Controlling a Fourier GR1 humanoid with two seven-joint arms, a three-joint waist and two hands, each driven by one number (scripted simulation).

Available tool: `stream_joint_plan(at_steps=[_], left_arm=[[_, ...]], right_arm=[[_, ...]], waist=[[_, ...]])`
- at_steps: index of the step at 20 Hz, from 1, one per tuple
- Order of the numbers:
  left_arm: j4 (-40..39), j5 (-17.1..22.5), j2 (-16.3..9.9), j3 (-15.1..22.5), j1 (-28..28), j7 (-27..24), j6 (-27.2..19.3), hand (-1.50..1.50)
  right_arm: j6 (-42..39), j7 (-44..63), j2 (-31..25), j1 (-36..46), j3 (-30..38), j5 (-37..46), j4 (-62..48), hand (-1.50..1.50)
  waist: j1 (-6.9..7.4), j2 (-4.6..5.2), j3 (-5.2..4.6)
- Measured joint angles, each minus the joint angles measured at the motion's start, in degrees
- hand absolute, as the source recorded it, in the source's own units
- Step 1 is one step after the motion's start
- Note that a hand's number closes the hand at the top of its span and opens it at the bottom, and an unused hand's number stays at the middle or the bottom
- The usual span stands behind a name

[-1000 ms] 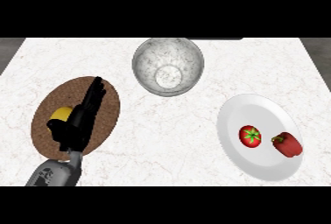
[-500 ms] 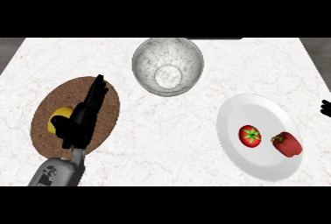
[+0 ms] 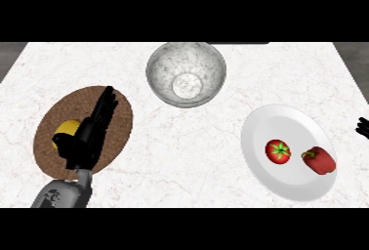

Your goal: Pick the bell pepper from the plate and place it in the bowl

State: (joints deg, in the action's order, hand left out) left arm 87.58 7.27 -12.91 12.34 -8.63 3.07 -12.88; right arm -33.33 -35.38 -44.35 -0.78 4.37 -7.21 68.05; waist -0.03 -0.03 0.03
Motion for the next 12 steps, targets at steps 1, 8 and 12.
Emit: stream_joint_plan(at_steps=[1,8,12], left_arm=[[-0.06,0.00,-0.09,-0.44,-0.94,0.68,0.00,0.00],[-0.70,-1.26,1.35,-0.27,-0.95,0.36,-0.22,0.00],[-0.48,-1.21,1.03,-1.43,-1.70,0.97,0.54,0.00]], right_arm=[[-0.13,-0.47,-0.16,0.14,-0.04,-0.18,-0.93,-1.50],[-1.84,2.15,0.81,2.93,-1.79,-3.26,-3.01,-1.50],[-1.96,2.08,2.04,2.75,-3.07,-3.20,-3.66,-1.50]], waist=[[0.03,0.03,0.01],[0.31,0.10,0.01],[0.19,0.08,0.01]])
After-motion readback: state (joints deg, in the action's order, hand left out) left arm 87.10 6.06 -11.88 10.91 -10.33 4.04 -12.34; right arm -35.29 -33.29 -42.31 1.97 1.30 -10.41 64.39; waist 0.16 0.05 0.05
